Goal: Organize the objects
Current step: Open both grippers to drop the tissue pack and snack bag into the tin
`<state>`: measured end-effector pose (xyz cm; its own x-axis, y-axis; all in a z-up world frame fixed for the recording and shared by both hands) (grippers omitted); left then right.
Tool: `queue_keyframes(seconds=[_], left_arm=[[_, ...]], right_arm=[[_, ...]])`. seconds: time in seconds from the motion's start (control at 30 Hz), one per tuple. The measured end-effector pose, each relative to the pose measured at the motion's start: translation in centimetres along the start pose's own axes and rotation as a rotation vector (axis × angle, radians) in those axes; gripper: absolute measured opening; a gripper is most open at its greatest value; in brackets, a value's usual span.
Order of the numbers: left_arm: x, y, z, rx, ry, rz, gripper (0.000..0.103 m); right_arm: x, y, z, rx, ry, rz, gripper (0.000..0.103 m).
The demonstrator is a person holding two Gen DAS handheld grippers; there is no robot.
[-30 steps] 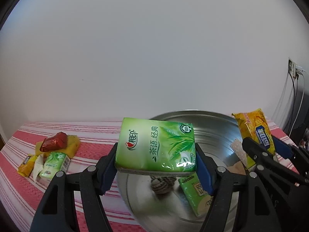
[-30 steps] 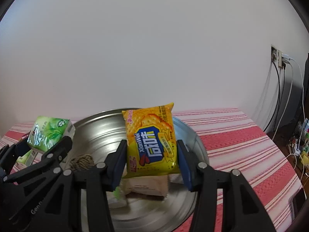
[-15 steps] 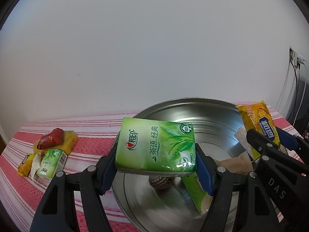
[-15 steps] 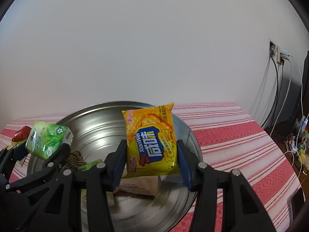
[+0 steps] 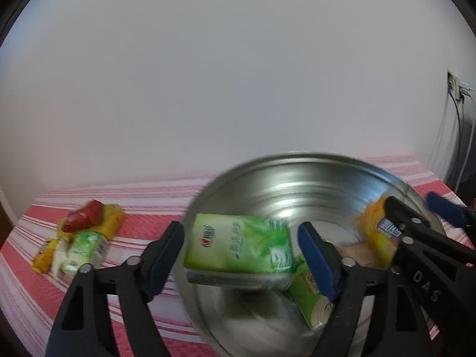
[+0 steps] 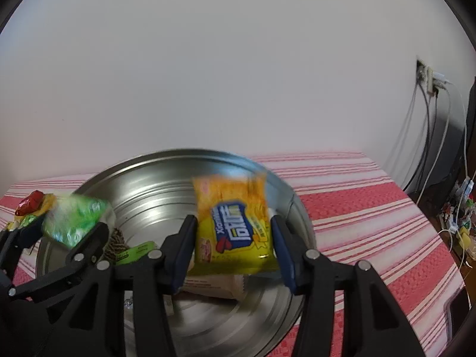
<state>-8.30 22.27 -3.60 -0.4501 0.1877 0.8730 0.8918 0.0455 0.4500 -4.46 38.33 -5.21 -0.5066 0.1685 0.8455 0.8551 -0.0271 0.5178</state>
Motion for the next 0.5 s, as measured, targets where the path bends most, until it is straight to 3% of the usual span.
queue_keyframes(seconds=[0.07, 0.17, 0.3, 0.5], left_arm=[[0.6, 0.5, -1.1, 0.024, 0.043, 0.033, 0.094], [0.9, 0.9, -2.1, 0.003, 0.117, 0.044, 0.097], [0.7, 0.7, -2.1, 0.014, 0.092, 0.047, 0.097], [0.4, 1.1, -2.1, 0.023, 0.082, 0.043, 0.097]], right_arm=[[0.4, 0.6, 0.4, -0.036, 0.004, 0.041, 0.078], [1.1, 1.8, 1.3, -0.056, -0.027, 0.112, 0.098], [1.1, 1.8, 2.0, -0.006, -0.079, 0.131, 0.1], [1.0, 1.3, 1.6, -0.023, -0.052, 0.12, 0.1]])
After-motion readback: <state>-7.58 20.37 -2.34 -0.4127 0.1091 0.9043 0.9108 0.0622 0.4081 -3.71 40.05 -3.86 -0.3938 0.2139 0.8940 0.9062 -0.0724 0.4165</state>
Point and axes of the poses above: each gripper's, at about its wrist camera, not at the fingertips, and y roughly against the way its jaws point, z to its right, x to its top, the point moved 7 cm from there along -y, roughly the way its jaws point, and after that the axes turned 14 degrees about x, right-handed, at the moved point
